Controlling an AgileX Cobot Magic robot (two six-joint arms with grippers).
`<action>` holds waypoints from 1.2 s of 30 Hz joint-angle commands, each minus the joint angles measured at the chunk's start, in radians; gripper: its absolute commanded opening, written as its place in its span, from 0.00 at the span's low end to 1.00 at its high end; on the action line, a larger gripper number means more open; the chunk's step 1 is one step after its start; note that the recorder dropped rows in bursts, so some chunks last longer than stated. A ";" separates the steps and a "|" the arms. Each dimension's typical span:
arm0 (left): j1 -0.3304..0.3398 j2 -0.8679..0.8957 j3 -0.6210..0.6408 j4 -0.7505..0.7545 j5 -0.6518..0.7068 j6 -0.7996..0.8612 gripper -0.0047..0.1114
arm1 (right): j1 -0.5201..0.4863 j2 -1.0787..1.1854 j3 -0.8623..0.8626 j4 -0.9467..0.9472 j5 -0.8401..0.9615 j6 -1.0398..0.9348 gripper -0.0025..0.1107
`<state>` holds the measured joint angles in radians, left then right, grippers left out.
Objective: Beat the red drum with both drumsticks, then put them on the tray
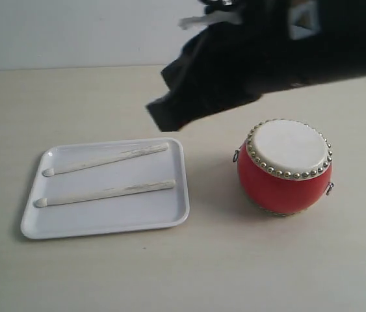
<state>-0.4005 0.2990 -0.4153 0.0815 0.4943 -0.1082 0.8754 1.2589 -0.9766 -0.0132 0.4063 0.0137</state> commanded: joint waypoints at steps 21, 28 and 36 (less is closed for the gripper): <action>-0.008 0.020 0.133 -0.010 -0.230 -0.002 0.04 | -0.005 -0.467 0.494 -0.092 -0.267 0.086 0.02; -0.008 0.020 0.133 -0.010 -0.230 -0.002 0.04 | -0.005 -0.467 0.494 -0.092 -0.267 0.086 0.02; -0.008 0.020 0.133 -0.010 -0.230 -0.002 0.04 | -0.005 -0.467 0.494 -0.092 -0.267 0.086 0.02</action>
<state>-0.4005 0.3156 -0.2878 0.0793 0.2832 -0.1061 0.8750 0.7998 -0.4856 -0.1026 0.1441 0.0979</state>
